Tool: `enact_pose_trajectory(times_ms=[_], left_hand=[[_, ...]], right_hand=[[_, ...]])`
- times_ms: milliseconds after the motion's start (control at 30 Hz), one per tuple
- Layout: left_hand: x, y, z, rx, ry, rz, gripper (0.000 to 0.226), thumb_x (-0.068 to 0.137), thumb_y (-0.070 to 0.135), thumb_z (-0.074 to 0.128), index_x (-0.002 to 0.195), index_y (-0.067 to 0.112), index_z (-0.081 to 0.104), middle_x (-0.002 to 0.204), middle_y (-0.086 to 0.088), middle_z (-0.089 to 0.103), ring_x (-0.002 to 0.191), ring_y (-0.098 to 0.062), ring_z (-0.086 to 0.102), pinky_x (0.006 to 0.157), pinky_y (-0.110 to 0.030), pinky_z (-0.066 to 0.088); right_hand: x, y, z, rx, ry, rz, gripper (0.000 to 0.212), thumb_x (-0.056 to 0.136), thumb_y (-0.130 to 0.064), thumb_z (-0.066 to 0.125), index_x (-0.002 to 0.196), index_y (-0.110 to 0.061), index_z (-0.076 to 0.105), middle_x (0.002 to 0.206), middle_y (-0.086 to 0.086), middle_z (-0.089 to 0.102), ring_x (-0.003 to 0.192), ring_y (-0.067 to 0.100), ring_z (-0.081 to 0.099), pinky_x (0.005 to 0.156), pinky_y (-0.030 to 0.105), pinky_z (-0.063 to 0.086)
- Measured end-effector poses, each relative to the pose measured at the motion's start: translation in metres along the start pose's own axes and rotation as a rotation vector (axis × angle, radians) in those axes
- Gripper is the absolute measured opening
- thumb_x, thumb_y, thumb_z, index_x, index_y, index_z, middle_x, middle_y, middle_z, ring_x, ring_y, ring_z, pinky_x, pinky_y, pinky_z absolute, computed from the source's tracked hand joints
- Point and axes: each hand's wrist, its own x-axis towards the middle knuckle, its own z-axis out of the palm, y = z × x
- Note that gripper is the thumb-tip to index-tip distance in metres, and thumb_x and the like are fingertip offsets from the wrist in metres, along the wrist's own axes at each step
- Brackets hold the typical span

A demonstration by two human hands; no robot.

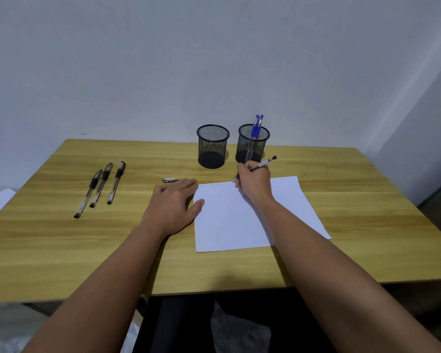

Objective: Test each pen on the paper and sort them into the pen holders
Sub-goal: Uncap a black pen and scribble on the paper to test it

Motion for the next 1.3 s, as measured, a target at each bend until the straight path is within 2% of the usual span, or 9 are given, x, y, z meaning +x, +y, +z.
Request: enact_pose_trajectory(times_ms=[133, 367, 467, 533, 700, 800, 967, 1133, 1300], left_hand=[[0.0, -0.001, -0.002, -0.017, 0.005, 0.002, 0.057, 0.091, 0.056, 0.045, 0.142, 0.03, 0.054, 0.154, 0.013, 0.047, 0.142, -0.006, 0.04, 0.106, -0.039, 0.031], [0.003, -0.008, -0.017, -0.02, 0.257, -0.05, 0.04, 0.094, 0.034, 0.057, 0.13, 0.019, 0.067, 0.126, 0.0, 0.064, 0.113, -0.028, 0.056, 0.087, -0.045, 0.049], [0.011, -0.022, -0.026, 0.072, 0.172, -0.247, 0.04, 0.095, 0.026, 0.059, 0.133, 0.016, 0.064, 0.129, -0.008, 0.061, 0.118, -0.034, 0.053, 0.091, -0.05, 0.049], [0.015, -0.029, -0.029, 0.091, 0.075, -0.304, 0.037, 0.096, 0.028, 0.06, 0.131, 0.017, 0.066, 0.128, -0.01, 0.061, 0.117, -0.035, 0.053, 0.091, -0.05, 0.05], [0.026, -0.037, -0.033, 0.069, 0.036, -0.294, 0.025, 0.097, 0.033, 0.062, 0.118, 0.025, 0.074, 0.118, -0.001, 0.063, 0.11, -0.026, 0.055, 0.076, -0.041, 0.051], [0.027, -0.037, -0.034, -0.004, 0.045, -0.256, 0.019, 0.096, 0.032, 0.064, 0.112, 0.027, 0.072, 0.111, 0.003, 0.065, 0.104, -0.022, 0.058, 0.07, -0.035, 0.047], [0.021, -0.026, -0.042, -0.186, 0.037, -0.184, 0.02, 0.095, 0.03, 0.067, 0.115, 0.027, 0.071, 0.108, 0.009, 0.07, 0.097, -0.013, 0.06, 0.078, -0.036, 0.054], [0.019, -0.012, -0.052, -0.248, 0.05, -0.135, 0.018, 0.097, 0.026, 0.064, 0.114, 0.025, 0.071, 0.109, 0.008, 0.068, 0.092, -0.012, 0.061, 0.078, -0.037, 0.055], [0.016, -0.002, -0.059, -0.258, 0.076, -0.133, 0.017, 0.098, 0.024, 0.062, 0.112, 0.029, 0.069, 0.105, 0.013, 0.065, 0.091, -0.009, 0.06, 0.077, -0.034, 0.053]], right_hand=[[-0.005, -0.019, -0.003, 0.07, -0.15, 0.072, 0.04, 0.103, -0.03, 0.071, 0.071, -0.01, 0.055, 0.06, 0.009, 0.06, 0.041, 0.012, 0.051, 0.037, 0.019, 0.036], [-0.011, -0.055, -0.01, 0.047, -0.131, -0.108, 0.039, 0.097, -0.03, 0.078, 0.07, -0.014, 0.055, 0.064, 0.012, 0.051, 0.046, 0.01, 0.042, 0.041, 0.017, 0.039], [-0.017, -0.065, -0.01, 0.056, -0.24, -0.017, 0.03, 0.103, -0.035, 0.068, 0.097, -0.007, 0.076, 0.077, 0.006, 0.074, 0.049, 0.01, 0.054, 0.045, 0.018, 0.043], [-0.019, -0.066, -0.007, 0.102, -0.285, 0.032, 0.027, 0.106, -0.025, 0.06, 0.108, -0.004, 0.076, 0.085, 0.009, 0.078, 0.053, 0.013, 0.057, 0.047, 0.02, 0.044], [-0.024, -0.052, 0.0, 0.06, -0.329, -0.011, 0.011, 0.098, -0.019, 0.077, 0.091, -0.012, 0.072, 0.079, 0.008, 0.075, 0.052, 0.011, 0.058, 0.047, 0.021, 0.047], [-0.03, -0.046, -0.002, 0.012, -0.403, 0.019, 0.019, 0.101, -0.023, 0.072, 0.105, -0.006, 0.08, 0.094, 0.012, 0.081, 0.057, 0.011, 0.062, 0.049, 0.022, 0.05], [-0.036, -0.039, -0.007, -0.1, -0.438, -0.029, 0.016, 0.099, -0.009, 0.075, 0.109, 0.003, 0.077, 0.099, 0.02, 0.081, 0.055, 0.01, 0.063, 0.046, 0.021, 0.05], [-0.039, -0.044, -0.01, -0.238, -0.38, -0.122, 0.016, 0.096, -0.009, 0.076, 0.083, -0.018, 0.079, 0.084, 0.007, 0.081, 0.058, 0.012, 0.059, 0.042, 0.018, 0.044], [-0.043, -0.046, -0.016, -0.264, -0.372, -0.148, 0.015, 0.095, -0.01, 0.077, 0.082, -0.018, 0.08, 0.091, 0.012, 0.082, 0.059, 0.014, 0.06, 0.042, 0.018, 0.044]])
